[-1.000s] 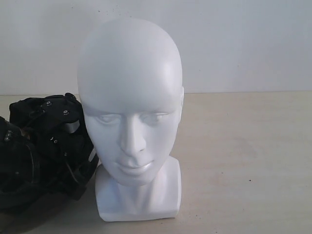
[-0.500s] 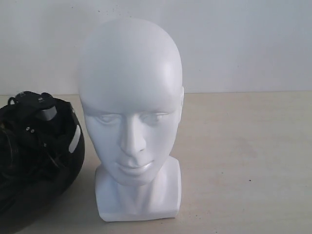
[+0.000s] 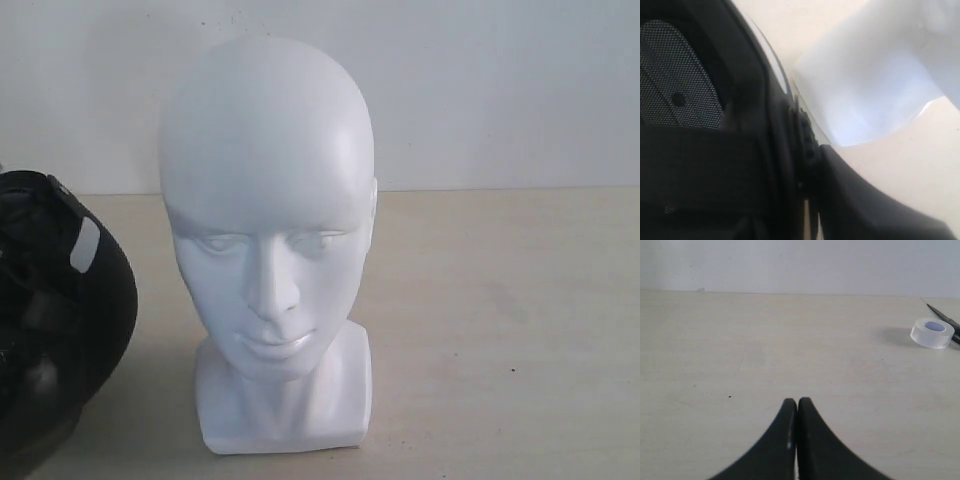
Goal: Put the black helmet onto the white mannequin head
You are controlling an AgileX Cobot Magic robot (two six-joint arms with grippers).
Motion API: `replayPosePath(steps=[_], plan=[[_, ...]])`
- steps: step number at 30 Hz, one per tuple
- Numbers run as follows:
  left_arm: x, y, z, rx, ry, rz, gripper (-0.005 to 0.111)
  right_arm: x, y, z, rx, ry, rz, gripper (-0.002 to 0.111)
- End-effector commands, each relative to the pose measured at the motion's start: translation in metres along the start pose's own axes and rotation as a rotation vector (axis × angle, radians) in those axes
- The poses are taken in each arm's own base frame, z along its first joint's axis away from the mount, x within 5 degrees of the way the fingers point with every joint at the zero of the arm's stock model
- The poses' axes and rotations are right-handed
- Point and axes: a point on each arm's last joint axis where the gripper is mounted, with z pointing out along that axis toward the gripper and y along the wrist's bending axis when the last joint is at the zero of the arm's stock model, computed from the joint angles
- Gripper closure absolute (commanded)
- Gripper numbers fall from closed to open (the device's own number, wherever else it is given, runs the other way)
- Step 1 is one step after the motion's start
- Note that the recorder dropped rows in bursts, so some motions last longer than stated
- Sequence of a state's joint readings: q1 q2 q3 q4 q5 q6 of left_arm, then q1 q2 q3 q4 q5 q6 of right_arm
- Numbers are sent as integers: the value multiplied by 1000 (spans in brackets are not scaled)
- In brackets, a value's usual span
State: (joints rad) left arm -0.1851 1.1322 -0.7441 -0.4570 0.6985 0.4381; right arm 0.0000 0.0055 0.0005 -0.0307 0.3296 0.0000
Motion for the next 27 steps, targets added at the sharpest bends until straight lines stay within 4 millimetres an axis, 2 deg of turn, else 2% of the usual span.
replayPosePath(steps=[1, 8, 17, 21, 27], plan=[[-6, -7, -23, 9, -127, -8, 102, -1, 0, 0, 3, -8, -5, 108], [-11, -21, -59, 59, -287, -35, 102, -1, 0, 0, 3, -8, -5, 108], [-24, -29, -109, 140, -604, -167, 102, -1, 0, 0, 3, -8, -5, 108], [-36, -35, -124, 217, -712, -215, 102, -1, 0, 0, 3, -14, -5, 108], [-49, -39, -144, 235, -814, -219, 102, -1, 0, 0, 3, -14, -5, 108]])
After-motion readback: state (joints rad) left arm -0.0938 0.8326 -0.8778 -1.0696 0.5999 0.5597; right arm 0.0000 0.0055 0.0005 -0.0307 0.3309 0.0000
